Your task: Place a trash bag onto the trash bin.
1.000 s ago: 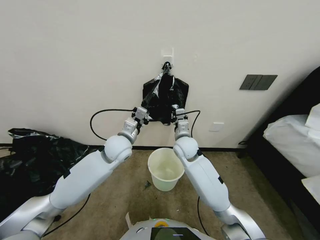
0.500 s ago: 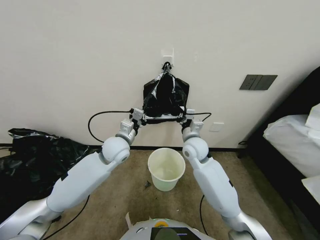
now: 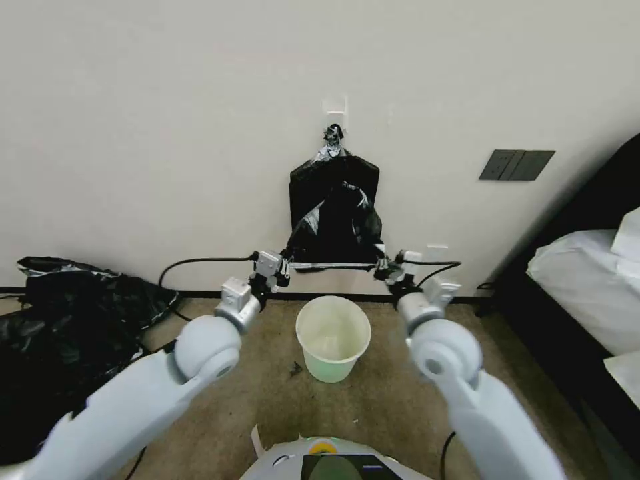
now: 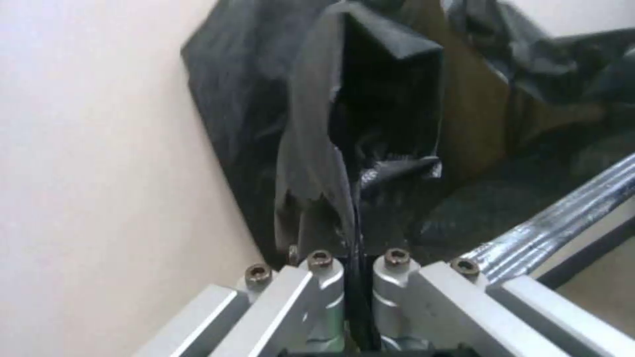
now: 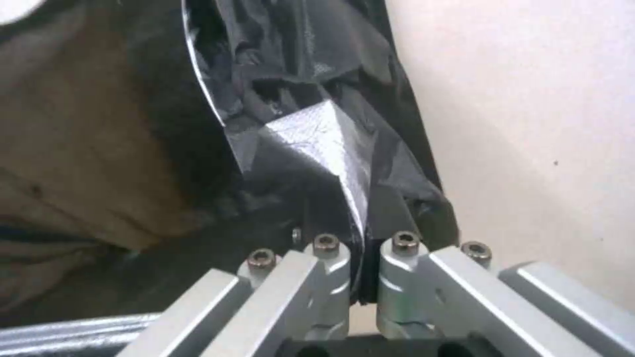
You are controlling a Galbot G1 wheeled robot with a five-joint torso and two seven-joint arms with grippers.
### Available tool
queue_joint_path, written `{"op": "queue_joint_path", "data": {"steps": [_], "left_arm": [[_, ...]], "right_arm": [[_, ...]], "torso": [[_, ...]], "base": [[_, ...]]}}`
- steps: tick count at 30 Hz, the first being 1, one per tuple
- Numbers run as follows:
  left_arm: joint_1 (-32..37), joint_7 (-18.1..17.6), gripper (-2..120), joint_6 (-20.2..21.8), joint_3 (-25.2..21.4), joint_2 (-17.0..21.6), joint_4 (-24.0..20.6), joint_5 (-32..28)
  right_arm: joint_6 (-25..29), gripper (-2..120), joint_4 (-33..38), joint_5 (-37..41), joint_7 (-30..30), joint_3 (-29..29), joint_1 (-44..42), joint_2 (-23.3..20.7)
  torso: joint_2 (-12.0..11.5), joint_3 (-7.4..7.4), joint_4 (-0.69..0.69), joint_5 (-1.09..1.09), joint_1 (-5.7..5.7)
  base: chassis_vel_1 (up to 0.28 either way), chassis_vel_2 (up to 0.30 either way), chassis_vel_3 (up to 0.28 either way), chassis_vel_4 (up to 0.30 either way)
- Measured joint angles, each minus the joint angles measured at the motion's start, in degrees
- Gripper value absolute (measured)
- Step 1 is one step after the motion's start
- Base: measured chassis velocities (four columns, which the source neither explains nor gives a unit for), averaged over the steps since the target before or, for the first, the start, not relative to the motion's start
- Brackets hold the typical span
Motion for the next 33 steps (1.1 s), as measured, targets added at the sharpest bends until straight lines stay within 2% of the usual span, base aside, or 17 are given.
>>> {"op": "queue_joint_path", "data": {"steps": [1, 3, 5, 8, 13, 19, 28, 33], "left_arm": [[0.0, 0.0, 0, 0.0, 0.0, 0.0, 0.0, 0.0], [3.4, 0.0, 0, 0.3, -2.6, 2.6, -3.8, -3.3], [6.4, -0.2, 0, 0.5, -3.9, 3.8, -5.8, -4.2], [10.0, -0.8, 0, 0.5, -4.4, 4.4, -7.5, -4.3], [14.0, 0.0, 0, 0.0, -3.2, 3.4, -6.6, -0.4], [15.9, 1.0, 0, -0.7, -2.2, 2.0, -4.1, 2.2], [18.6, 3.7, 0, -4.7, -1.6, 0.0, 0.4, 8.8], [18.0, 4.0, 0, -5.3, -2.2, 0.5, -0.2, 9.8]], "right_arm": [[0.0, 0, 0.0, 0.0, 0.0, 0.0, 0.0, 0.0], [-1.6, 0, 5.5, 9.8, 3.7, 3.0, -1.3, -4.1], [-2.2, 0, 6.8, 14.4, 5.4, 4.4, -2.4, -5.9], [-2.5, 0, 7.3, 18.1, 7.0, 4.9, -3.6, -7.4], [-3.5, 0, 7.2, 23.5, 9.1, 3.5, -4.6, -5.9], [-4.0, 0, 6.9, 26.3, 10.0, 1.9, -7.2, -4.2], [-3.1, 0, 5.0, 26.3, 10.0, -2.3, -7.7, -0.1], [-1.3, 0, 4.9, 26.2, 9.1, -3.8, -6.9, 1.3]], "torso": [[0.0, 0.00, 0.00, 0.00, 0.00], [0.0, -0.01, -0.01, -0.01, -0.01], [0.0, -0.01, 0.00, -0.02, -0.01], [0.0, -0.01, 0.01, -0.01, 0.00], [0.0, 0.00, 0.01, -0.02, 0.00], [0.0, 0.00, 0.00, -0.01, 0.00], [0.0, 0.00, 0.01, -0.02, 0.00], [0.0, 0.00, 0.00, -0.02, 0.00]], "base": [[0.000, 0.000, 0.000, 0.000], [0.000, 0.000, 0.000, 0.000], [0.000, 0.000, 0.000, 0.000], [0.000, 0.000, 0.000, 0.000], [0.000, 0.000, 0.000, 0.000], [0.000, 0.000, 0.000, 0.000], [0.000, 0.000, 0.000, 0.000], [0.000, 0.000, 0.000, 0.000]]}}
